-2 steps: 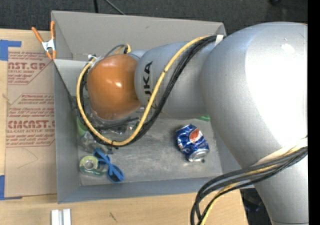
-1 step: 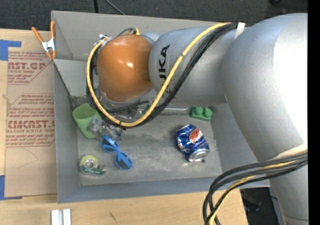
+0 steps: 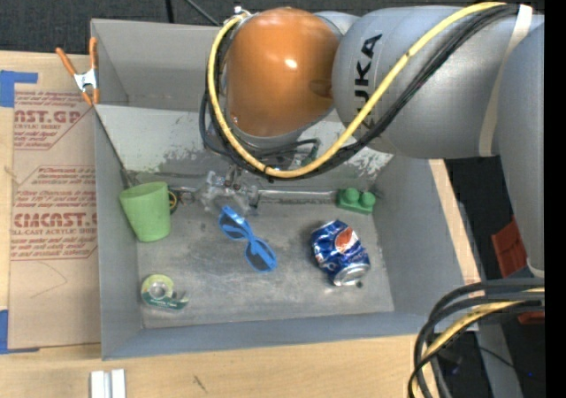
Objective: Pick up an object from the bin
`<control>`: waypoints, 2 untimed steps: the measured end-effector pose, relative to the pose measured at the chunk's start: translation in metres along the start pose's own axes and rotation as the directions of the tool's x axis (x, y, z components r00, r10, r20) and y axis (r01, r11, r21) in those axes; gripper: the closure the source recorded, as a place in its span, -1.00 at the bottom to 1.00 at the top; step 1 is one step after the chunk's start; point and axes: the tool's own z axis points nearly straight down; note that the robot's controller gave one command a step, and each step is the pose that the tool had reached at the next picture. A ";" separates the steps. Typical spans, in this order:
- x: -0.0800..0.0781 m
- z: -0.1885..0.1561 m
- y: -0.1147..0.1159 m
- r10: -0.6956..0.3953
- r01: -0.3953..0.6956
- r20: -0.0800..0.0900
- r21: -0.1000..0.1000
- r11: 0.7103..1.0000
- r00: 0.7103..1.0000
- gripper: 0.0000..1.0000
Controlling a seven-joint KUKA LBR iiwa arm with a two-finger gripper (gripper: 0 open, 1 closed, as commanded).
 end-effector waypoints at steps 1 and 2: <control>0.010 0.066 0.024 -0.247 0.247 -0.004 -0.014 0.969 0.969 1.00; -0.009 -0.020 0.086 -0.253 0.253 0.004 -0.005 0.967 0.967 1.00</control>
Offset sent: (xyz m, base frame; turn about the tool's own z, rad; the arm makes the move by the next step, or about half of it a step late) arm -0.0234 -0.0004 -0.0635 -0.2501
